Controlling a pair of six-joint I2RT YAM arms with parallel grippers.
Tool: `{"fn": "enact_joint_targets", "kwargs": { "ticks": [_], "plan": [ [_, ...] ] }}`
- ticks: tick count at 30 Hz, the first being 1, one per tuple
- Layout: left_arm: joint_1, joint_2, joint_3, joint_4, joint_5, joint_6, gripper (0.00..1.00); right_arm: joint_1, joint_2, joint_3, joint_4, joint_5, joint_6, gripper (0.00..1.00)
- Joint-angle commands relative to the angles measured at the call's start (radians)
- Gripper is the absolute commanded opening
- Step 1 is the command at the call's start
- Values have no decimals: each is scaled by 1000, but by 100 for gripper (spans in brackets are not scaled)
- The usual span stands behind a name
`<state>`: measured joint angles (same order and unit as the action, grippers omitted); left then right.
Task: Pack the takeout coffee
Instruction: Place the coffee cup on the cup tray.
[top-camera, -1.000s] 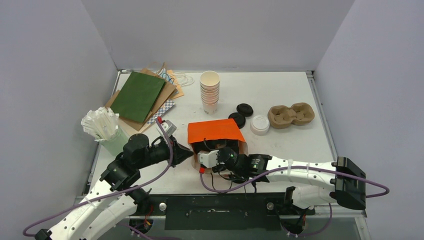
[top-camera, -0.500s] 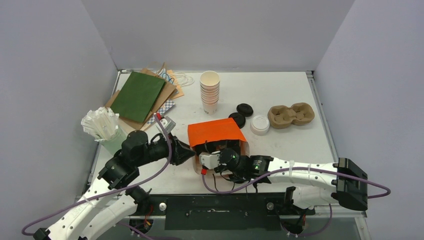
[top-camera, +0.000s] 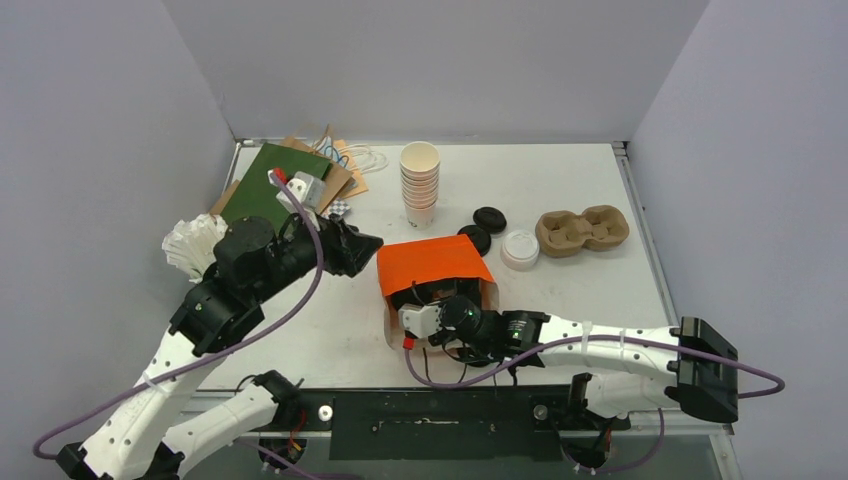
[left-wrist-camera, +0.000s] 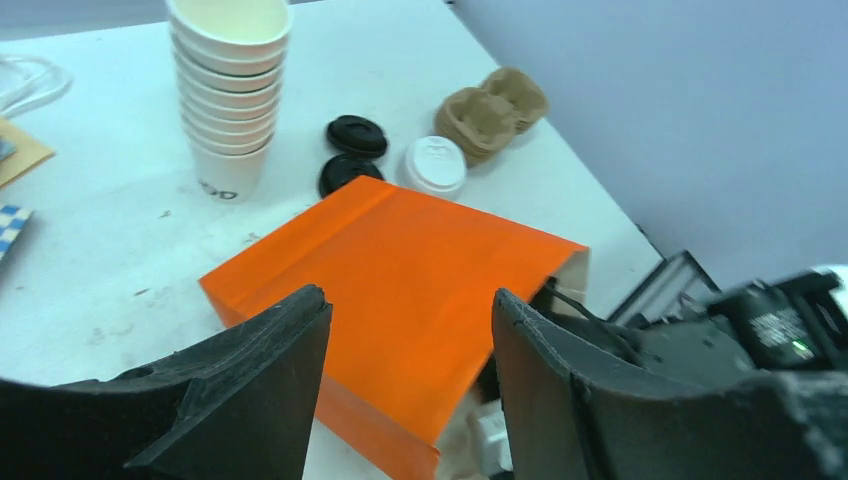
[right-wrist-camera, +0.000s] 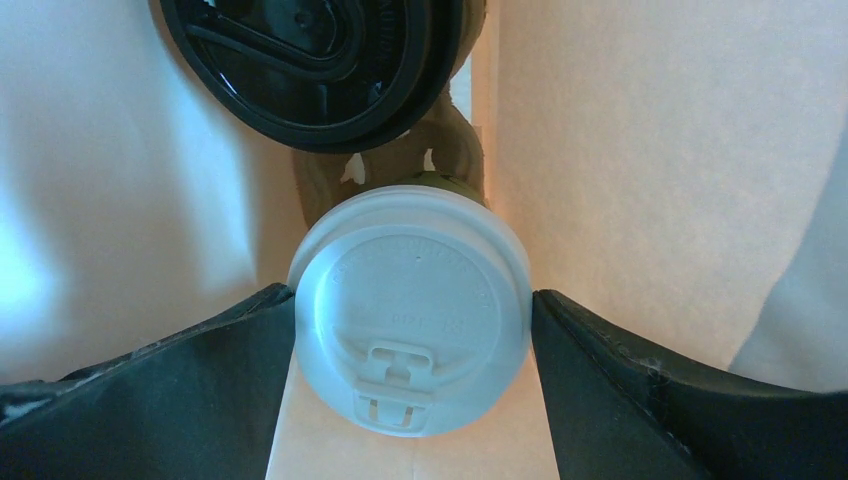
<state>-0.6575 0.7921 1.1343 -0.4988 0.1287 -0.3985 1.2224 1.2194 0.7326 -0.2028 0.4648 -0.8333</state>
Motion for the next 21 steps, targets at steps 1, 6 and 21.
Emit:
{"fn": "enact_joint_targets", "kwargs": {
  "ticks": [1, 6, 21],
  "plan": [
    [51, 78, 38, -17, -144, 10, 58, -8, -56, 8, 23, -10, 12, 41],
    [285, 185, -42, 125, 130, -65, 57, -12, -82, 8, -2, -37, 26, 41],
    [463, 512, -307, 635, 356, -244, 51, -48, -109, -4, 26, -107, 44, 41]
  ]
}}
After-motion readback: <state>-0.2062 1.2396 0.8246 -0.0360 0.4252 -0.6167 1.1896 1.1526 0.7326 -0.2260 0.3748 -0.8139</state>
